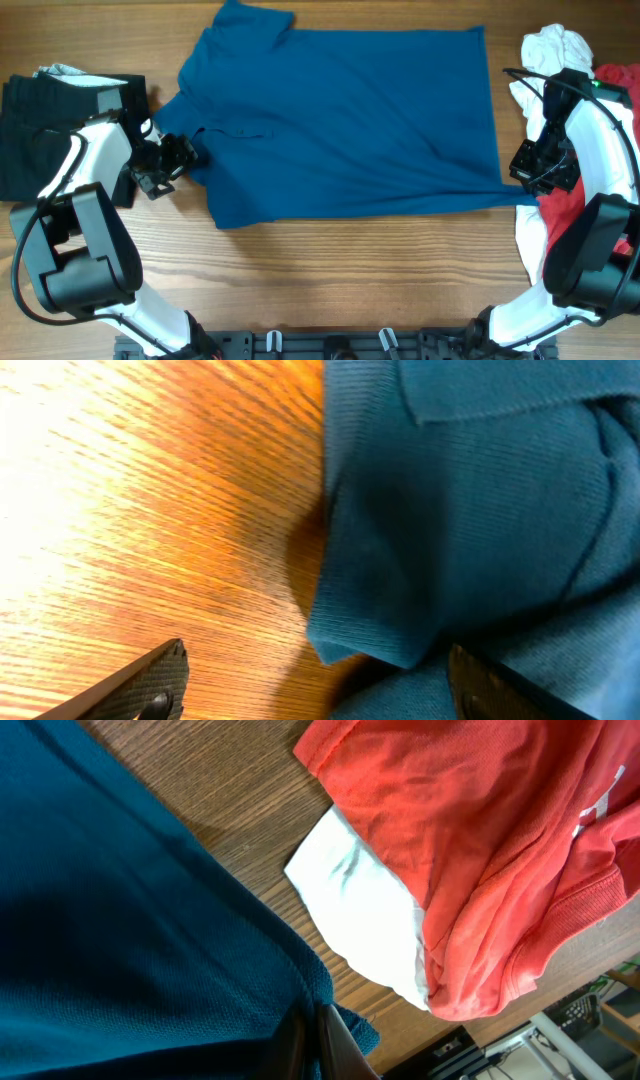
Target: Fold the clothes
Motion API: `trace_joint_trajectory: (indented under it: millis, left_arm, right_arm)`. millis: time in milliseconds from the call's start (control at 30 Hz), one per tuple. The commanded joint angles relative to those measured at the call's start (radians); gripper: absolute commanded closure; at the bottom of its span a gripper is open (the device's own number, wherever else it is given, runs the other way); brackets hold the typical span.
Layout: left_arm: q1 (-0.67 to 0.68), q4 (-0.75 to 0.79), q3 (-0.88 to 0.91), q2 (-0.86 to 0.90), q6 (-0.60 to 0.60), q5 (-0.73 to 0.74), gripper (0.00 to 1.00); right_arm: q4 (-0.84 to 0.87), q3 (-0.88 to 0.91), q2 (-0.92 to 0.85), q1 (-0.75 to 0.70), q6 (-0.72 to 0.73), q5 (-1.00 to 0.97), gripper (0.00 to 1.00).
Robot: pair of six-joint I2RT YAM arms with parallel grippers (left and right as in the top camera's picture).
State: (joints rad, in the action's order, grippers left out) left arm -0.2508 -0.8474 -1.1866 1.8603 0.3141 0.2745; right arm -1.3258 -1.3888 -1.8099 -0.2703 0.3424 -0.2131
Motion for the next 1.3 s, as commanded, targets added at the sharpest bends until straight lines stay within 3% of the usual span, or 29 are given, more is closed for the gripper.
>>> trace_joint_trajectory:
  millis: [0,200,400,600,700,767,1000,1267]
  left_arm:
    - [-0.008,0.012,0.011,-0.02,0.055,-0.037,0.2]
    - [0.021,0.034,0.035,-0.02,0.121,-0.029,0.25]
    - [0.077,0.195,0.156,-0.014,0.146,0.017,0.32]
    - [0.125,0.205,0.156,-0.014,0.146,0.024,0.64]
    - [0.122,0.208,0.156,-0.015,0.146,0.023,0.96]
    - [0.11,0.193,0.156,-0.02,0.143,-0.001,0.96]
    - [-0.047,0.098,0.105,-0.227,0.141,-0.371,0.96]
    - [-0.06,0.103,0.106,-0.24,0.109,-0.448,0.96]
  right_arm:
    - [0.002,0.006,0.026,-0.002,-0.01,0.006,0.96]
    - [0.005,0.006,0.026,-0.002,-0.025,0.017,0.96]
    - [0.005,0.006,0.026,-0.002,-0.025,0.018,0.96]
    - [0.005,0.006,0.026,-0.002,-0.026,0.021,0.96]
    - [0.005,0.006,0.026,-0.002,-0.026,0.021,0.96]
    - [0.005,0.006,0.026,-0.002,-0.026,0.021,0.96]
    - [0.002,0.006,0.026,-0.002,-0.026,0.021,0.96]
    - [0.0,0.006,0.026,-0.002,-0.026,0.02,0.96]
